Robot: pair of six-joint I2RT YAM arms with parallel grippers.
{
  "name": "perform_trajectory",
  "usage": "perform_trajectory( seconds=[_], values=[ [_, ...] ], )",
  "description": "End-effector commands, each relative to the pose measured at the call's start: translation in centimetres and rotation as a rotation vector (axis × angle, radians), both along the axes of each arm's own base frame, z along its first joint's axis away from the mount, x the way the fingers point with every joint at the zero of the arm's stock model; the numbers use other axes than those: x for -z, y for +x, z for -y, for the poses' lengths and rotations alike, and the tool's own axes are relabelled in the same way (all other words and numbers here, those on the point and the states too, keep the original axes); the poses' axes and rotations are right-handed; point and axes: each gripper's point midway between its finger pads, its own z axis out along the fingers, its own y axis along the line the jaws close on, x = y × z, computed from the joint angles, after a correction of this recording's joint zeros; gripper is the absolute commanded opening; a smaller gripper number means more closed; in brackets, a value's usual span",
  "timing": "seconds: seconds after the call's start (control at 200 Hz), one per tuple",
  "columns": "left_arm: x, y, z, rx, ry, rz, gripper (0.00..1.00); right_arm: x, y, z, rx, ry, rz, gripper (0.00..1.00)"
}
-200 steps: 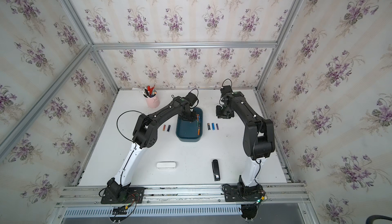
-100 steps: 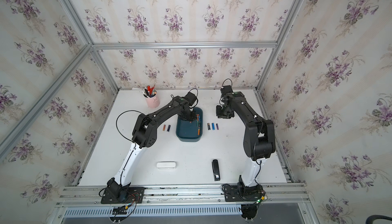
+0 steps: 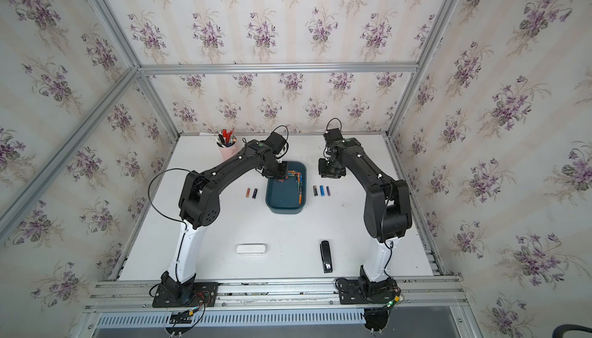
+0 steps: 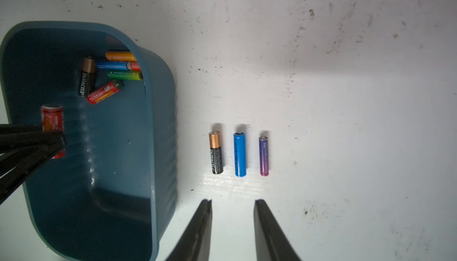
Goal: Take the batteries out of the storage box
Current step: Pick up the battery from the storage box, then place the battery at the center of the board.
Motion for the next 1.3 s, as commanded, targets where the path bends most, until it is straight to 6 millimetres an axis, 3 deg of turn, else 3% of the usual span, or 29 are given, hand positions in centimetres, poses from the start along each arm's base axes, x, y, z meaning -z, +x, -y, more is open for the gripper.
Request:
perform_trajectory(
  seconds=[0.0,0.11,0.255,0.47,0.589,0.849,1.294],
  values=[
    [-1.8,-0.1,-1.3,-0.022,-0.037,0.022,0.19,-0.1,0.5,-1.1,0.006,0.009,0.006,0.34],
    [-3.2,-0.5,-4.0,-0.056,-0.040,0.039,0.19,-0.1,1.0,-2.4,-0.009,0.011,0.006,0.34],
    [-3.6,-1.1,-8.4,-0.117,-0.033,0.047,0.20,-0.2,1.6,-4.5,-0.043,0.008,0.005,0.34],
    [-0.4,-2.7,-15.1,-0.218,-0.013,0.000,0.20,-0.1,2.2,-6.5,-0.071,-0.001,-0.003,0.34],
    [2.3,-3.7,-17.4,-0.243,0.006,-0.041,0.20,0.0,2.2,-7.1,-0.079,-0.007,-0.009,0.34],
    [6.0,-4.5,-18.4,-0.235,0.014,-0.106,0.20,0.3,1.9,-7.2,-0.084,-0.033,-0.028,0.34],
    [7.0,-2.6,-17.9,-0.214,0.018,-0.119,0.20,0.5,1.6,-6.7,-0.087,-0.061,-0.040,0.35]
  ],
)
